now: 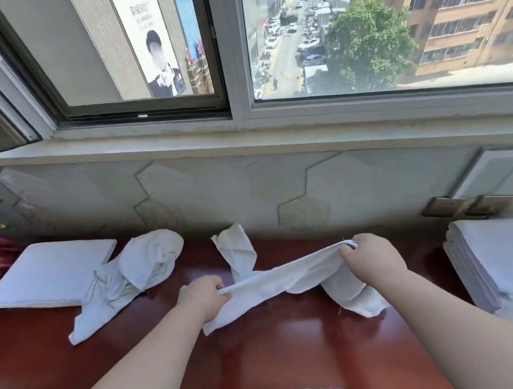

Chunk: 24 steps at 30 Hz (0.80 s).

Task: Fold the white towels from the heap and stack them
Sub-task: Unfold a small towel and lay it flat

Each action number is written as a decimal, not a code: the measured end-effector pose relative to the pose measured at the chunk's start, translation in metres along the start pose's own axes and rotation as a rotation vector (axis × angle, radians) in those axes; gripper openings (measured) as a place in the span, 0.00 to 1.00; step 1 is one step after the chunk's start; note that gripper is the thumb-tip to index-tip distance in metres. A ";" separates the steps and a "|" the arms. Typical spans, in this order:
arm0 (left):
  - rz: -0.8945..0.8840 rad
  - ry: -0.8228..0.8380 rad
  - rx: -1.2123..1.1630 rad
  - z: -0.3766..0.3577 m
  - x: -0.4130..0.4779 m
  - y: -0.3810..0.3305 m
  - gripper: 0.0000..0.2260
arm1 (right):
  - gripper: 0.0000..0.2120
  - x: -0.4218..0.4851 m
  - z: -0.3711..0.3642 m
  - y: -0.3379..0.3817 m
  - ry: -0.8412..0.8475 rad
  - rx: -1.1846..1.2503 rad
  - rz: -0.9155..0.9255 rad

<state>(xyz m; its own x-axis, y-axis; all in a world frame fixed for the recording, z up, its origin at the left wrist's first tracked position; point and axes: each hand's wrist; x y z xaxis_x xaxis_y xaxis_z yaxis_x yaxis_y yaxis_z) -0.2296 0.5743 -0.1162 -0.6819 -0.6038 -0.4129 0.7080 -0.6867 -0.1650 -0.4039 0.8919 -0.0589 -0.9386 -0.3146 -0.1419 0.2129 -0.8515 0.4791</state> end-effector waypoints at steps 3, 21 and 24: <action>0.009 0.006 -0.241 0.014 0.005 -0.002 0.11 | 0.11 0.004 0.001 -0.005 0.004 0.017 -0.022; -0.177 0.185 -0.982 0.048 -0.030 -0.130 0.09 | 0.12 -0.018 -0.015 0.082 0.078 0.506 0.272; -0.191 0.340 -1.169 0.049 -0.034 -0.131 0.09 | 0.09 -0.021 -0.011 0.084 0.058 0.638 0.230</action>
<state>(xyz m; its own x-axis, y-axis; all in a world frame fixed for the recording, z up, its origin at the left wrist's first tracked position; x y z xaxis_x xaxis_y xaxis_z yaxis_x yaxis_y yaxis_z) -0.3078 0.6651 -0.0364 -0.8338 -0.2770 -0.4775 0.4606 0.1279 -0.8784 -0.3635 0.8227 -0.0250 -0.8687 -0.4951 -0.0136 0.1864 -0.3522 0.9172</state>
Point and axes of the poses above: each hand's wrist, its own x-axis towards the middle knuckle, its own z-axis out of the back of the hand, y = z × x, and after that the axes turned 8 degrees about z, right-handed
